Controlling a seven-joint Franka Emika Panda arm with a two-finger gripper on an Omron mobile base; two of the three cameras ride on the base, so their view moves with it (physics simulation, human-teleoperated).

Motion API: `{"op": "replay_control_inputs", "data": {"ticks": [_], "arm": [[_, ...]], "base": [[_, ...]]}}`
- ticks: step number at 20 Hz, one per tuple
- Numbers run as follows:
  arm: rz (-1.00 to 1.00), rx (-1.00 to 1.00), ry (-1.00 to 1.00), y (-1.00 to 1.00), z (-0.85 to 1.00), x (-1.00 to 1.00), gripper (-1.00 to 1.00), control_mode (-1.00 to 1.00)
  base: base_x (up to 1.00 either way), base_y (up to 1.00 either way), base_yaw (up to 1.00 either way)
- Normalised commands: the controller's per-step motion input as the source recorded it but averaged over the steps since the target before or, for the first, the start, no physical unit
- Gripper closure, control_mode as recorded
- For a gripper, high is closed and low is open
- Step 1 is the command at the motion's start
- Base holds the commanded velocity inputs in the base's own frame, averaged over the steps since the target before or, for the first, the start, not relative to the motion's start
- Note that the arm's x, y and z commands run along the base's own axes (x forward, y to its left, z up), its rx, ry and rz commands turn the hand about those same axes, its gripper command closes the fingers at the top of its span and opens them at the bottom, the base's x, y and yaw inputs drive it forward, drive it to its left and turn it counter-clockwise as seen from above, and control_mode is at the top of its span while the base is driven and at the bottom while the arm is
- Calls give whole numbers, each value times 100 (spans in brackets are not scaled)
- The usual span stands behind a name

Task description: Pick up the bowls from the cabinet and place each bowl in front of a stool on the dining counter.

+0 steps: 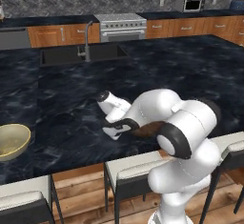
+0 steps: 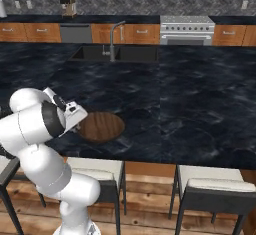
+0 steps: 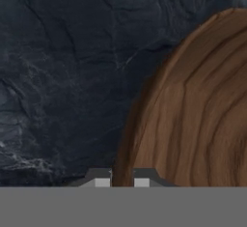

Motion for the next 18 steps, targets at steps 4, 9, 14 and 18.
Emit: {"op": "replay_control_inputs", "data": {"ticks": [4,9,14,18], "arm": [[-4,0,0,28,-12,42,100,-100],[-2,0,0,29,-9,46,100,-100],[-1,0,0,27,-10,35,100,-100],[0,0,1,19,-21,5,100,-100]], "base": [[0,0,0],[0,0,0],[0,0,0],[0,0,0]]}}
